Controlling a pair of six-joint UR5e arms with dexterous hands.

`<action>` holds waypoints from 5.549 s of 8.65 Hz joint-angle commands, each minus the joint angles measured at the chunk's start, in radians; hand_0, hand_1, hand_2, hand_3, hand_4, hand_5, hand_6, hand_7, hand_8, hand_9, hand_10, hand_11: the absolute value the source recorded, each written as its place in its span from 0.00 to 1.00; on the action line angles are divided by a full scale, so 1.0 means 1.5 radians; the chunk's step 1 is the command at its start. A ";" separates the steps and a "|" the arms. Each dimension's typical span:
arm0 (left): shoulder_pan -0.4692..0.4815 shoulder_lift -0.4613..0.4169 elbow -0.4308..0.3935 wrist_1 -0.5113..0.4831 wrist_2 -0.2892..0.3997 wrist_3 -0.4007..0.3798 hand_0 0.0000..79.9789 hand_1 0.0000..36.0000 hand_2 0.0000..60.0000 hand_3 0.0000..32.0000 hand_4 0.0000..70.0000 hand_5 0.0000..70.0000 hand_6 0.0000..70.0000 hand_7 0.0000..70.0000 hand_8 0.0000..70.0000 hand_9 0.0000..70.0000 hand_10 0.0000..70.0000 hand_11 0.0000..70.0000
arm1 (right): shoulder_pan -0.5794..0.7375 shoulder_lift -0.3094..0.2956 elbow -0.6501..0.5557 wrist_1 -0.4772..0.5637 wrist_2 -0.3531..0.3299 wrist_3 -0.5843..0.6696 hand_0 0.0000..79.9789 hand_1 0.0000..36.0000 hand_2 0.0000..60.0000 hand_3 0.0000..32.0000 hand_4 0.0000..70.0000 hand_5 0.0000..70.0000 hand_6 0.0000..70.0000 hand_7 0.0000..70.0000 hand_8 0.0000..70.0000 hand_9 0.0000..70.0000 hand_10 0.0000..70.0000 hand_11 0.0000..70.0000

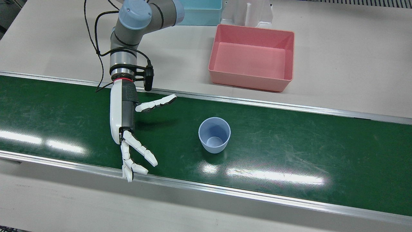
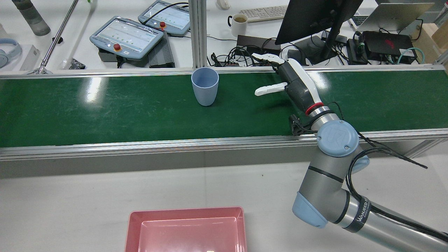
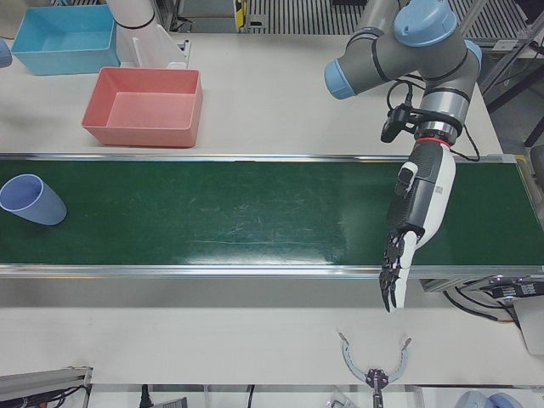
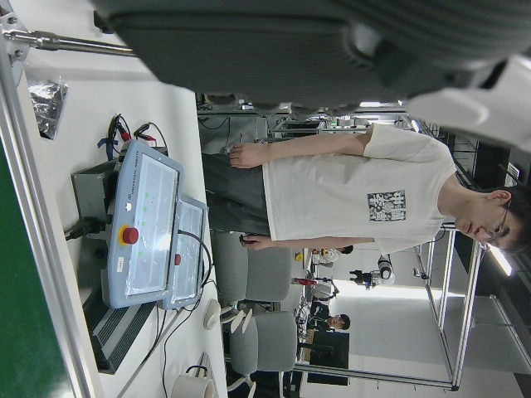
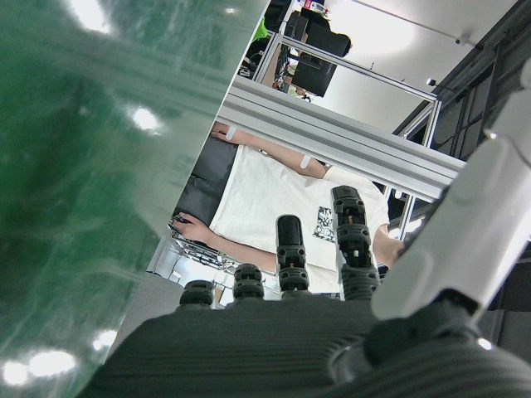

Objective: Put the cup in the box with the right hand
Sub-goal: 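Close the right hand around the light blue cup on the belt, then lift the cup off the belt and carry it toward the pink tray, then lower the cup into the pink tray and open the right hand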

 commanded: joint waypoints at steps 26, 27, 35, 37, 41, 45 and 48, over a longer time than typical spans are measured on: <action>0.001 0.000 0.000 0.000 0.000 0.000 0.00 0.00 0.00 0.00 0.00 0.00 0.00 0.00 0.00 0.00 0.00 0.00 | -0.022 -0.069 0.251 -0.057 -0.047 -0.074 0.58 1.00 1.00 0.00 0.54 0.13 0.46 1.00 0.43 0.75 0.27 0.41; 0.001 0.001 0.000 0.000 0.000 0.000 0.00 0.00 0.00 0.00 0.00 0.00 0.00 0.00 0.00 0.00 0.00 0.00 | -0.040 -0.076 0.283 -0.072 -0.075 -0.075 0.55 0.98 1.00 0.00 0.55 0.13 0.49 1.00 0.45 0.77 0.32 0.49; 0.001 0.001 -0.001 0.000 0.001 0.000 0.00 0.00 0.00 0.00 0.00 0.00 0.00 0.00 0.00 0.00 0.00 0.00 | -0.233 -0.047 0.304 -0.074 -0.164 -0.224 0.56 0.94 1.00 0.00 0.63 0.13 0.50 1.00 0.49 0.82 0.35 0.52; 0.001 0.001 0.000 0.000 0.000 0.000 0.00 0.00 0.00 0.00 0.00 0.00 0.00 0.00 0.00 0.00 0.00 0.00 | -0.291 -0.022 0.297 -0.074 -0.156 -0.264 0.57 0.93 1.00 0.00 0.65 0.13 0.50 1.00 0.49 0.82 0.35 0.52; 0.000 0.001 0.000 0.000 0.001 0.000 0.00 0.00 0.00 0.00 0.00 0.00 0.00 0.00 0.00 0.00 0.00 0.00 | -0.356 -0.025 0.286 -0.072 -0.096 -0.294 0.61 0.00 0.00 0.00 0.47 0.03 0.17 0.79 0.06 0.24 0.04 0.06; 0.001 0.001 0.000 -0.001 0.000 0.000 0.00 0.00 0.00 0.00 0.00 0.00 0.00 0.00 0.00 0.00 0.00 0.00 | -0.347 -0.024 0.279 -0.070 -0.100 -0.287 0.31 0.00 0.00 0.00 0.36 0.00 0.08 0.48 0.02 0.15 0.00 0.00; 0.001 0.001 0.000 0.000 0.000 0.000 0.00 0.00 0.00 0.00 0.00 0.00 0.00 0.00 0.00 0.00 0.00 0.00 | -0.341 -0.024 0.280 -0.072 -0.102 -0.287 0.00 0.00 0.33 0.00 0.28 0.00 0.17 0.93 0.09 0.30 0.00 0.00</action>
